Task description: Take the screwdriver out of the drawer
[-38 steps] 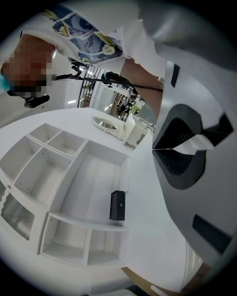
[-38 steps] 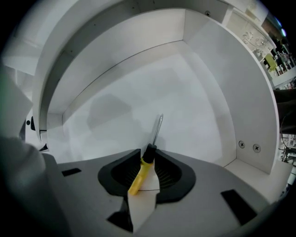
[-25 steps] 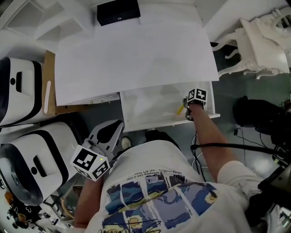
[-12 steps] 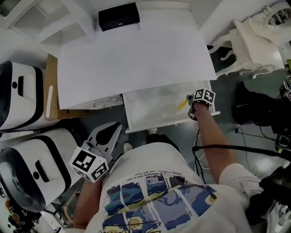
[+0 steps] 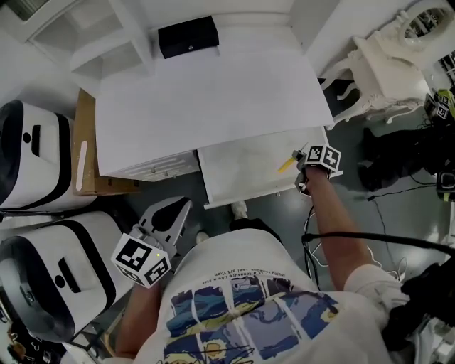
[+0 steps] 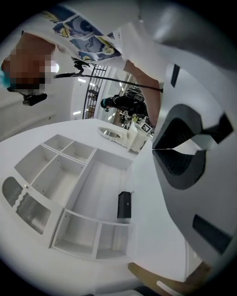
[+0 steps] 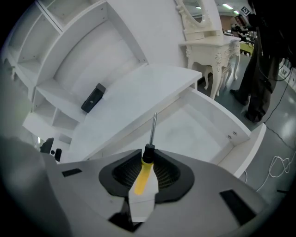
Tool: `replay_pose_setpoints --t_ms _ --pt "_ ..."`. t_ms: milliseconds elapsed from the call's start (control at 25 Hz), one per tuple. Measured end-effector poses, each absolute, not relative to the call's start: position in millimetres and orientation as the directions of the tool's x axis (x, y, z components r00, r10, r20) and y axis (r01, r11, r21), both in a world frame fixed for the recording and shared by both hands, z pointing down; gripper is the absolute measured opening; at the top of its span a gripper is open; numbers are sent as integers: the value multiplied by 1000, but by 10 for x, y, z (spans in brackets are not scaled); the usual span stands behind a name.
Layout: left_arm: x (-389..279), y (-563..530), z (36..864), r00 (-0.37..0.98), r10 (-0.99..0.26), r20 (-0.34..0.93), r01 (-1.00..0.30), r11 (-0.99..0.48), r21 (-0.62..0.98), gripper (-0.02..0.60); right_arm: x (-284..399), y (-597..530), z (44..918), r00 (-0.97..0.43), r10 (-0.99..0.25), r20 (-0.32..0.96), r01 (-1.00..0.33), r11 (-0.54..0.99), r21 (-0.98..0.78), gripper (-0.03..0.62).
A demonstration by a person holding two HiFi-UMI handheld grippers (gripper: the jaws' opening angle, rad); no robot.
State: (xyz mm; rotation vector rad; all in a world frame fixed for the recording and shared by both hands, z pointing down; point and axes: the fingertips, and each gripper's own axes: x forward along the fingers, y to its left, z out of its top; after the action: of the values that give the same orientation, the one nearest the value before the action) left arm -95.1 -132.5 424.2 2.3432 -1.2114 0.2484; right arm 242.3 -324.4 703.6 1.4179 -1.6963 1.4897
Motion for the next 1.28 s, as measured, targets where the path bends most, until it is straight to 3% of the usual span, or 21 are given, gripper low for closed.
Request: replay_pose_setpoints --t_ms 600,1280 --pt "-1323 -774 4211 628 -708 323 -775 -533 339 14 1683 -2503 6161 -466 -474 747 -853 17 -521 97" --pt "-1584 -23 4248 673 -677 299 -737 -573 360 14 680 -1318 5507 -615 -459 641 -770 179 -612 97"
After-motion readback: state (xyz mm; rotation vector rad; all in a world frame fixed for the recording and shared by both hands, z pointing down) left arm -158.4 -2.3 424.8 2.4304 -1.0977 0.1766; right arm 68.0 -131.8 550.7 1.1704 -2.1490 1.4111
